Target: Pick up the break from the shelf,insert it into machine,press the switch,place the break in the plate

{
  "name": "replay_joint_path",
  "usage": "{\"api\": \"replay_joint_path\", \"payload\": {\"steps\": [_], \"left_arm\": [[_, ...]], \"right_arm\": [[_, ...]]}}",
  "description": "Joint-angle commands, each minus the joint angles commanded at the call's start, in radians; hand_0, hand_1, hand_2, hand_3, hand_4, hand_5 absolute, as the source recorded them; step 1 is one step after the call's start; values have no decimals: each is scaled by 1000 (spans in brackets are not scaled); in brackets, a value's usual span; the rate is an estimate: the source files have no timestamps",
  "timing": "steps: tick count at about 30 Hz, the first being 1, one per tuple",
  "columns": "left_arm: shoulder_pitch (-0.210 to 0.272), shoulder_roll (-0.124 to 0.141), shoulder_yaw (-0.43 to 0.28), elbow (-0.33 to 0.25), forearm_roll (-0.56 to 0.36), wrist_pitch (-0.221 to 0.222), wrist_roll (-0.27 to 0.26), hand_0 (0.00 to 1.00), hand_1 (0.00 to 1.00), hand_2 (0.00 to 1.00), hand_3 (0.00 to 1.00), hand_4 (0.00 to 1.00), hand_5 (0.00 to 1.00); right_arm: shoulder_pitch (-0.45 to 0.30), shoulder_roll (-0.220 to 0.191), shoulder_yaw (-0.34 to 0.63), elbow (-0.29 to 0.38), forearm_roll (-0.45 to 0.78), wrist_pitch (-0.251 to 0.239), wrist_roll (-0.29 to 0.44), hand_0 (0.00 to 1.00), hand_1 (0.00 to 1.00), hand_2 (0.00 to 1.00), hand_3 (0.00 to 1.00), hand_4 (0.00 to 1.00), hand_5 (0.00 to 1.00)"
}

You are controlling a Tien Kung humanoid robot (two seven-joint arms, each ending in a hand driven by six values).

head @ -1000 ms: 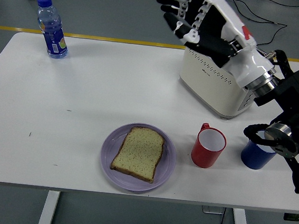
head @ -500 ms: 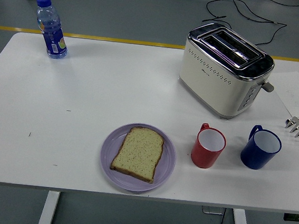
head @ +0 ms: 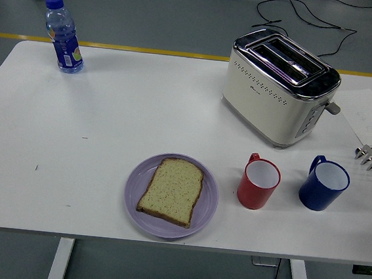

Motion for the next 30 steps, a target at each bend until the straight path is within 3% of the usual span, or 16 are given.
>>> {"api": "replay_joint_path", "payload": {"steps": [11,30], "left_arm": [[2,-1,-5,0,7,-1,1,651,573,595,603,321,961],[2,0,-12,0,14,-2,0,651,574,597,602,320,964]], "right_arm": [[-91,-1,64,-46,-30,59,-142,727,666,703,652,490,323],[-180,35,119,-61,-42,63,-142,724,664,700,642,475,338]]}}
